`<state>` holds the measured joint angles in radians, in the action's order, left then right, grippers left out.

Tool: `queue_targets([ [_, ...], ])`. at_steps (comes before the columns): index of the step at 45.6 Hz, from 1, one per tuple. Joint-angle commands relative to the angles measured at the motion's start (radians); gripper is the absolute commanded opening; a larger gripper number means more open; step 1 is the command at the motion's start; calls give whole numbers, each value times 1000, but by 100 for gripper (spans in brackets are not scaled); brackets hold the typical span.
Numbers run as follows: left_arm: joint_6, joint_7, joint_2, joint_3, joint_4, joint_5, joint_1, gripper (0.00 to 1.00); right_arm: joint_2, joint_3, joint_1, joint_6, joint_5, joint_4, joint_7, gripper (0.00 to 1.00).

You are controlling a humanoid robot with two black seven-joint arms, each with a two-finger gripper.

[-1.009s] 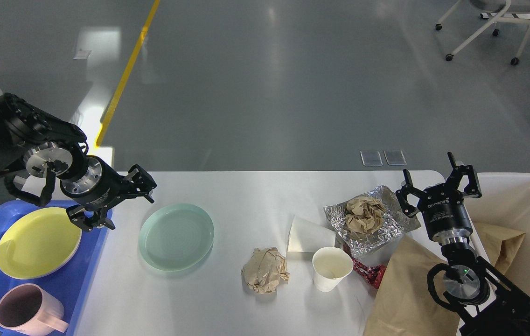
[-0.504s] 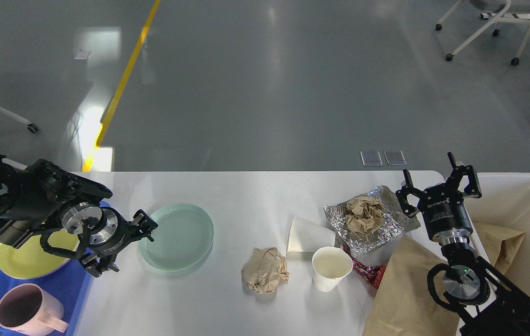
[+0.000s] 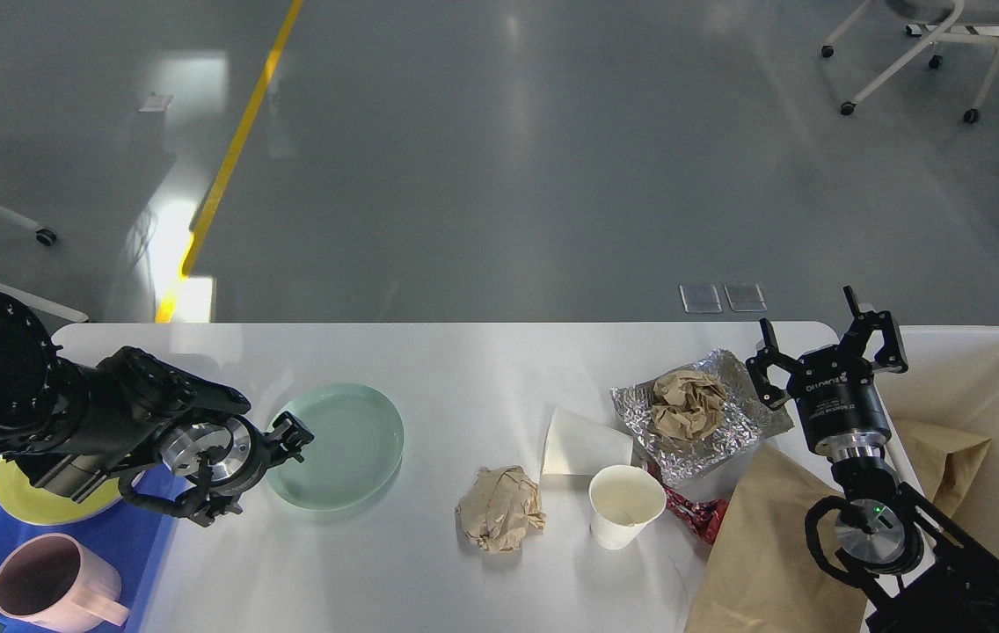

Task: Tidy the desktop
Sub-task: 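Grip the edge of the pale green plate with the left gripper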

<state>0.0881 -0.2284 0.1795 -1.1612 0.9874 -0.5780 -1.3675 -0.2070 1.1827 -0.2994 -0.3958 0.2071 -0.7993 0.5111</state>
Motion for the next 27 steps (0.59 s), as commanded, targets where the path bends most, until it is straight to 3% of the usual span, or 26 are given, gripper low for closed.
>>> queue_targets([
  [1, -17, 0, -5, 15, -24, 44, 31, 93, 0, 0, 0, 0, 0, 0, 1, 100],
  [10, -25, 0, -18, 17, -50, 53, 50, 91, 0, 0, 0, 0, 0, 0, 0, 100],
  [27, -22, 0, -20, 47, -70, 66, 87, 64, 0, 0, 0, 0, 0, 0, 0, 100],
])
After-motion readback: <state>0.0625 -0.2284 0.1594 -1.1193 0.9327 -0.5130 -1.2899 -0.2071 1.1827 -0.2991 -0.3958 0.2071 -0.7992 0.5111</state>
